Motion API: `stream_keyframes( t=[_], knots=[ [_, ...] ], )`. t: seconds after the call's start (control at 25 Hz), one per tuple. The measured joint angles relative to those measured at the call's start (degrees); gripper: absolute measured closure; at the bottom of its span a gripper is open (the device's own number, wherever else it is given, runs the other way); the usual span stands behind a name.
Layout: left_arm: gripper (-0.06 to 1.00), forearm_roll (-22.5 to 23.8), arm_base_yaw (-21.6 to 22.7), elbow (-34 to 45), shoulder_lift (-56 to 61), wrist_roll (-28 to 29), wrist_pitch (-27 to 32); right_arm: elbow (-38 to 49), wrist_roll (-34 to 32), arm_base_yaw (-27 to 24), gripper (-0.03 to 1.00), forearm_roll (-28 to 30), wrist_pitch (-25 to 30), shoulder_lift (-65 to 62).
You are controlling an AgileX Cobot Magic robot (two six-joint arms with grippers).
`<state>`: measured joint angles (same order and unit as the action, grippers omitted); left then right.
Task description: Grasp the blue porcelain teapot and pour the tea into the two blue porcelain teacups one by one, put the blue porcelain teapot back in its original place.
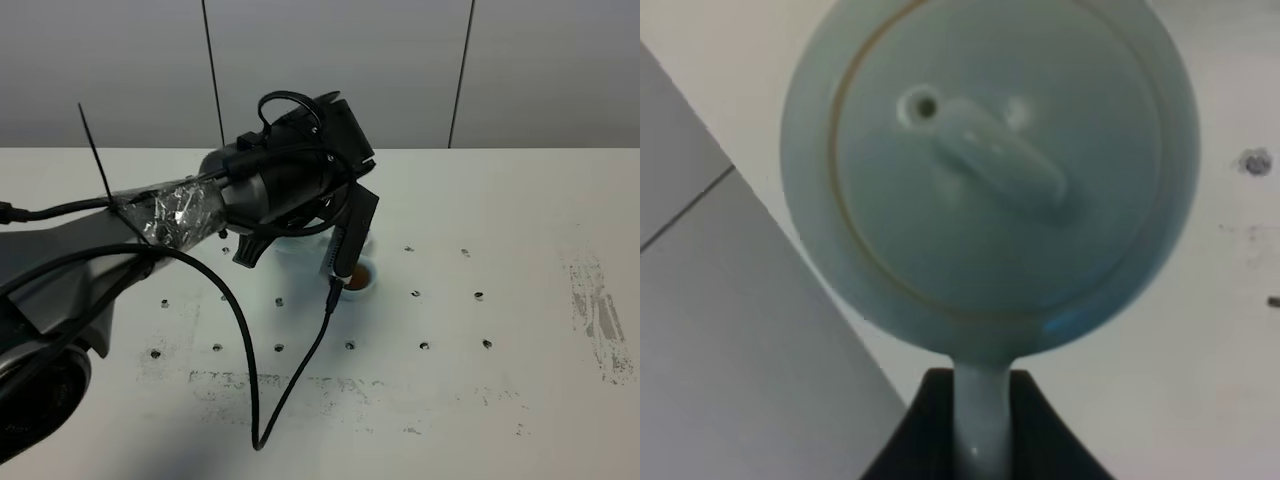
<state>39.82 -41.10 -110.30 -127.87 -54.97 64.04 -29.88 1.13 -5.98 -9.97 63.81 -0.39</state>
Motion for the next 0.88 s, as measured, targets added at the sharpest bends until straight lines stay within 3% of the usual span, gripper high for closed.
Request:
stream_keyframes(
  t=[0.44, 0.68, 0.88],
  knots=[
    [0.82, -20.8, 7.1, 1.0, 3.5, 2.7, -1.5, 0.0, 0.0, 0.0, 0.75, -0.1, -0.2, 0.0],
    [0.82, -29.8, 12.0, 12.8, 13.6, 4.5, -10.7, 0.0, 0.0, 0.0, 0.75, -0.1, -0.3, 0.0],
    [0.82, -37.4, 15.0, 21.0, 16.6, 4.7, -14.7, 0.0, 0.0, 0.0, 0.75, -0.2, -0.3, 0.0]
  ],
)
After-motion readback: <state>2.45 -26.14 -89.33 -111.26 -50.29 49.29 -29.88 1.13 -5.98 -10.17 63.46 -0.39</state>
